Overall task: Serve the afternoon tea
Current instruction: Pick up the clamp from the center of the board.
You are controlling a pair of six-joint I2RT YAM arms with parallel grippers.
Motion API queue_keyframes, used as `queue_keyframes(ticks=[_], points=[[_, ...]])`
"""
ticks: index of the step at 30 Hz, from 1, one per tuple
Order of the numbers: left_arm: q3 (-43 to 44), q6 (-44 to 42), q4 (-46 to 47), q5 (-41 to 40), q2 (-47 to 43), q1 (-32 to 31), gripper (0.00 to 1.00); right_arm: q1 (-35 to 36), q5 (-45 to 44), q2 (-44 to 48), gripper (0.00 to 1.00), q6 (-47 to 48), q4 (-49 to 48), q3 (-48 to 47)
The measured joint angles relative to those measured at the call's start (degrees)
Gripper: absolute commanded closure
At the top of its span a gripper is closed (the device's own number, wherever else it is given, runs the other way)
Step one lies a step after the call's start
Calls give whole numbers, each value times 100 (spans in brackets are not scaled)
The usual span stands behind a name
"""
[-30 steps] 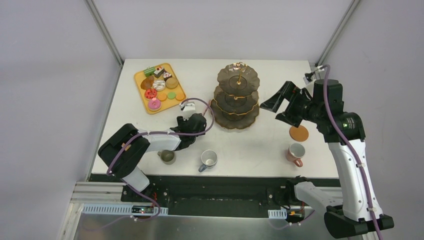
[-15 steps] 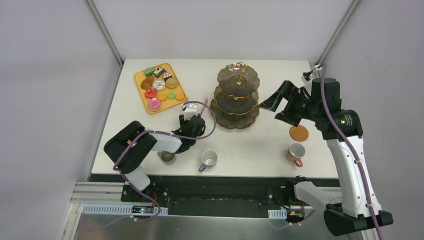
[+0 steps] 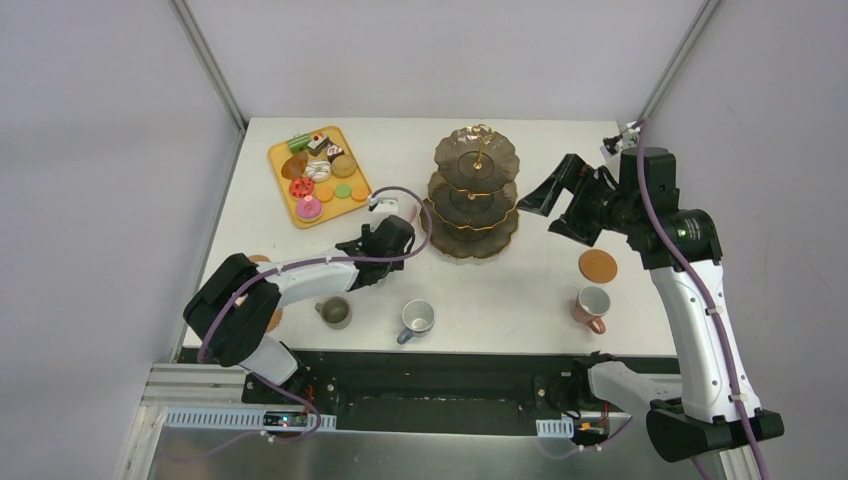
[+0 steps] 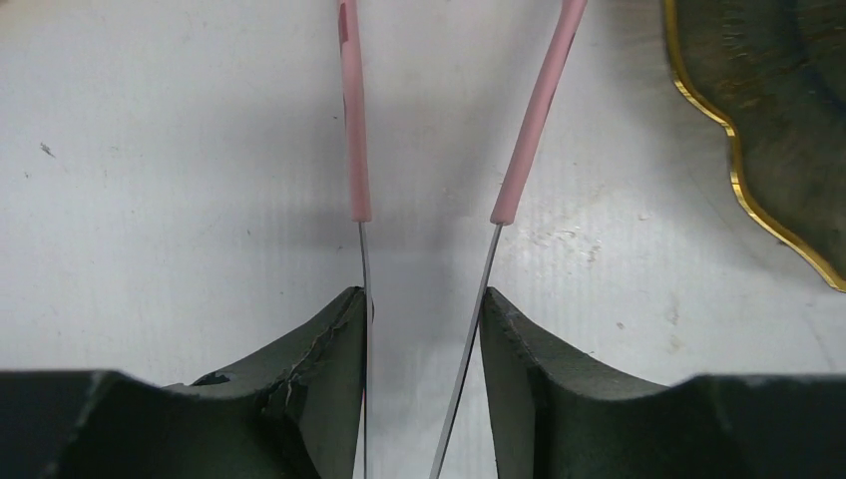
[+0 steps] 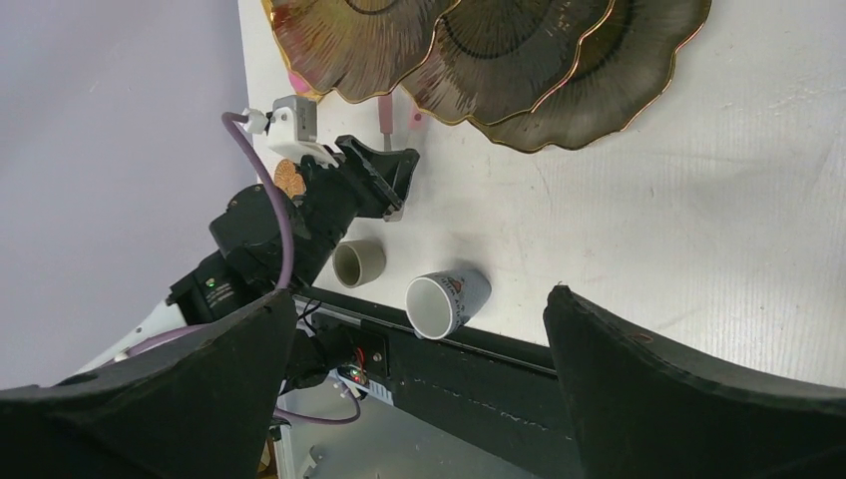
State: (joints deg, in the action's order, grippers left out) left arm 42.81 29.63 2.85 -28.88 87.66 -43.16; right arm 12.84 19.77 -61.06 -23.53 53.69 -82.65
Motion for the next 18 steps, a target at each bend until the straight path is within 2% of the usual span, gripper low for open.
queue_keyframes(ticks=[9,18], points=[[1394,116,-2291,595,-186,195,64,0,-101,267,1,-107,-258,98],[2863,-66,-4225,1499,-474,1187,65,0,-227,420,1,-101,-472,234]])
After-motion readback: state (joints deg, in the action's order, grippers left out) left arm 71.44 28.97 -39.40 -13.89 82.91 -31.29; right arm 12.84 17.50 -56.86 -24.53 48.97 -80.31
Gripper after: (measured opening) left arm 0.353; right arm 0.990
